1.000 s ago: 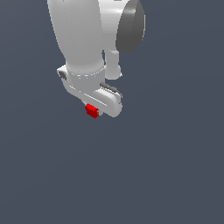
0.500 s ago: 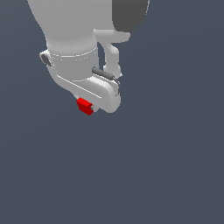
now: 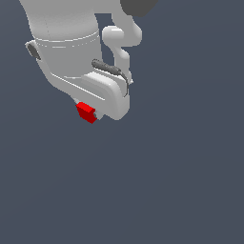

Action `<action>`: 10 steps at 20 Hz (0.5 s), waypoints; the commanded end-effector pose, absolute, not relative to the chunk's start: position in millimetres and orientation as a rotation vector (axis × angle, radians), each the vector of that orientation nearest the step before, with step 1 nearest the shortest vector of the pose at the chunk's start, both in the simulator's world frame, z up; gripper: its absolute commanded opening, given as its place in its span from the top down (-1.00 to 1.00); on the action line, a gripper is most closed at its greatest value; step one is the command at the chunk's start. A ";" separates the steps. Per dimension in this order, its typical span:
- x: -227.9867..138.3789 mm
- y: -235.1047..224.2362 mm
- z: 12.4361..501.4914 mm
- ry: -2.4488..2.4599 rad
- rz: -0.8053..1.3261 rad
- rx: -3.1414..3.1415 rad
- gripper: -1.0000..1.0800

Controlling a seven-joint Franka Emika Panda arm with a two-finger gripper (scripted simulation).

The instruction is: Pick up the red cube and move it to a goal position.

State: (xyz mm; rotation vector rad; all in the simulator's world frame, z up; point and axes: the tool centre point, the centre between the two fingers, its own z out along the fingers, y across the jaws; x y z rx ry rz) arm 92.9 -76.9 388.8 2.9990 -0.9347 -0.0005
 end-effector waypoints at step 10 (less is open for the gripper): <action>99.5 -79.1 399.8 -0.935 0.000 2.999 1.00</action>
